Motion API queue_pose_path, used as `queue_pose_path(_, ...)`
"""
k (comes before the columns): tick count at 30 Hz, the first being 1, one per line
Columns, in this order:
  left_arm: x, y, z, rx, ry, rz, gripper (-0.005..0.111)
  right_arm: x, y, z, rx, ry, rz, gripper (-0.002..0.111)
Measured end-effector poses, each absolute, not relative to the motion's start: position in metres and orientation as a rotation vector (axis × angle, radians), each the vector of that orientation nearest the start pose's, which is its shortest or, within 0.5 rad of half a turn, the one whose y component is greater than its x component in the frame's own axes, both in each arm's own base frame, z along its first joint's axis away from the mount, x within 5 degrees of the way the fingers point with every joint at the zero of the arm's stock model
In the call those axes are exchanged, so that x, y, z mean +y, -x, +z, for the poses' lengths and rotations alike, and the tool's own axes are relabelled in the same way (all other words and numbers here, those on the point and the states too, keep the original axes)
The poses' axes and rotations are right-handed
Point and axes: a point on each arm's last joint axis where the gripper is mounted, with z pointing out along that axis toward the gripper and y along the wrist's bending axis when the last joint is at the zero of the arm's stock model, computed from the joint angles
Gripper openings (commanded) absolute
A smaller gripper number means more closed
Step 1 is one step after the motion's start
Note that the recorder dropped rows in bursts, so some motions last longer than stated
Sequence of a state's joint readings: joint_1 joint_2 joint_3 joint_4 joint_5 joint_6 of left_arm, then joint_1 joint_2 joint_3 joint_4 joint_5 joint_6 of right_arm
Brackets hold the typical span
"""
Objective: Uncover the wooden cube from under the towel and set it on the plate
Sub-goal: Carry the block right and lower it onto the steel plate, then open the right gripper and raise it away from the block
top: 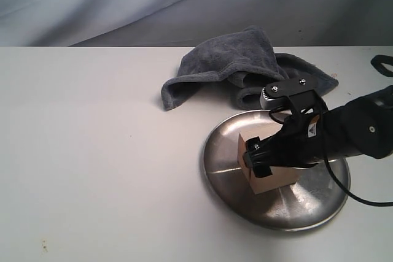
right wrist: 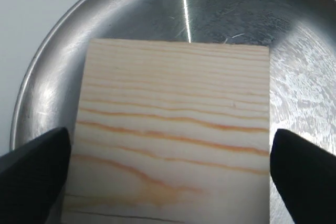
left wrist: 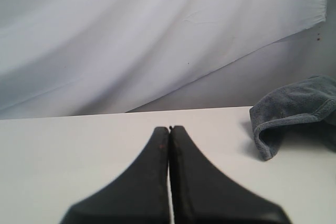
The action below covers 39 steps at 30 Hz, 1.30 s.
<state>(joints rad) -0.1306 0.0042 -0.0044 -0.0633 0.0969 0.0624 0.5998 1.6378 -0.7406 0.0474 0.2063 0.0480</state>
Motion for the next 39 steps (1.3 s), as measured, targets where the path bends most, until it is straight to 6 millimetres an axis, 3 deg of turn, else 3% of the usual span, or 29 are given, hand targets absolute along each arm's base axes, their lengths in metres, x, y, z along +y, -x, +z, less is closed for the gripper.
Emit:
queue_pose_path(7, -0.008, -0.056, 0.206, 1.577, -0.107, -0.108, 0.0, 0.166, -0.24, 0.162, 2.533, 0.651, 0.267, 0.095)
queue_pose_path(17, -0.008, -0.056, 0.206, 1.577, -0.107, -0.108, 0.0, 0.161, -0.235, 0.22, 2.27, 0.615, 0.338, 0.09)
queue_pose_path(20, -0.008, -0.056, 0.206, 1.577, -0.107, -0.108, 0.0, 0.161, -0.235, 0.235, 2.17, 0.61, 0.353, 0.079)
queue_pose_path(24, -0.008, -0.056, 0.206, 1.577, -0.107, -0.108, 0.0, 0.162, -0.237, 0.247, 2.049, 0.607, 0.37, 0.053)
queue_pose_path(29, -0.008, -0.056, 0.206, 1.577, -0.107, -0.108, 0.0, 0.164, -0.24, 0.252, 1.98, 0.602, 0.381, 0.02)
queue_pose_path(32, -0.008, -0.056, 0.206, 1.577, -0.107, -0.108, 0.0, 0.165, -0.241, 0.255, 1.953, 0.6, 0.385, 0.007)
queue_pose_path(34, -0.008, -0.056, 0.206, 1.577, -0.107, -0.108, 0.0, 0.166, -0.241, 0.257, 1.922, 0.597, 0.389, 0.0)
queue_pose_path(39, -0.008, -0.056, 0.206, 1.577, -0.107, -0.108, 0.0, 0.167, -0.244, 0.264, 1.815, 0.651, 0.354, 0.0)
